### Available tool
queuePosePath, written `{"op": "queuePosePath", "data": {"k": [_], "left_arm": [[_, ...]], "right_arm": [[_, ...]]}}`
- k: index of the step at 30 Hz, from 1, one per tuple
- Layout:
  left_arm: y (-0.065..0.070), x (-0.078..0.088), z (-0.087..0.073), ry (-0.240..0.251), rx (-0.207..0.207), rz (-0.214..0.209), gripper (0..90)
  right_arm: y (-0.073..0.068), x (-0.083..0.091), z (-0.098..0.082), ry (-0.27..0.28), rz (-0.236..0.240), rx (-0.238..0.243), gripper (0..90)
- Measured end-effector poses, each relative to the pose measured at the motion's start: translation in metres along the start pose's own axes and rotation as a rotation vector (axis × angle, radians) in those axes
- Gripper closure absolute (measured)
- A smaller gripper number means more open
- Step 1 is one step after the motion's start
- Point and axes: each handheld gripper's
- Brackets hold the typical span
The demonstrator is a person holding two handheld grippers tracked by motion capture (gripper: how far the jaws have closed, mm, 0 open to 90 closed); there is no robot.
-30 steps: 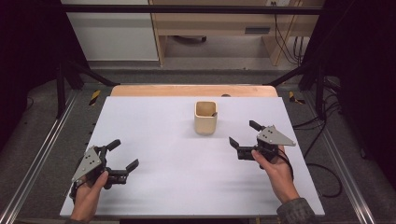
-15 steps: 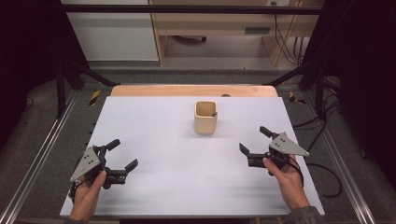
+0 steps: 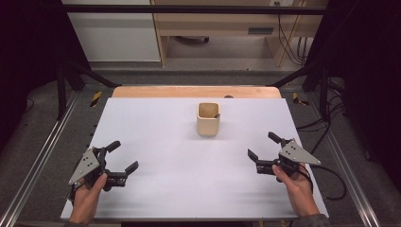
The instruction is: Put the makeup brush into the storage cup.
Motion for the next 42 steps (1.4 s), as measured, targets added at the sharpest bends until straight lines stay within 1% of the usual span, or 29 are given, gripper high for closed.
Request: {"op": "queuePosePath", "data": {"k": [3, 6, 10, 22, 29, 33, 37, 42], "left_arm": [[0.000, 0.000, 0.000, 0.003, -0.003, -0.001, 0.3], [-0.001, 0.001, 0.001, 0.010, 0.010, -0.005, 0.3], [-0.001, 0.002, 0.002, 0.014, 0.003, -0.002, 0.3], [-0.003, 0.003, 0.000, 0.011, 0.001, 0.005, 0.2], [-0.003, 0.003, -0.001, 0.008, -0.014, 0.009, 0.2], [-0.003, 0.004, -0.002, -0.004, -0.033, 0.020, 0.3], [-0.004, 0.005, -0.003, 0.005, -0.033, 0.022, 0.3], [-0.003, 0.006, -0.005, 0.002, -0.038, 0.017, 0.1]], "right_arm": [[0.000, 0.003, -0.003, 0.006, 0.002, 0.003, 5.0], [0.001, 0.006, -0.006, 0.010, 0.000, 0.008, 4.5], [0.001, 0.008, -0.009, 0.016, -0.004, 0.009, 3.5], [0.008, 0.022, -0.020, 0.021, -0.018, -0.020, 3.2], [0.009, 0.029, -0.032, 0.022, -0.031, -0.048, 3.2], [0.009, 0.030, -0.037, 0.023, -0.035, -0.068, 3.1], [0.009, 0.032, -0.040, 0.025, -0.038, -0.072, 3.2], [0.010, 0.036, -0.045, 0.022, -0.045, -0.078, 3.2]]}}
Point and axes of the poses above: each handheld gripper's, and its own axes: x roughly backward along the jaws, z roughly out of its top, y roughly to its right, and after that the axes turned 13 degrees about -y, right-handed
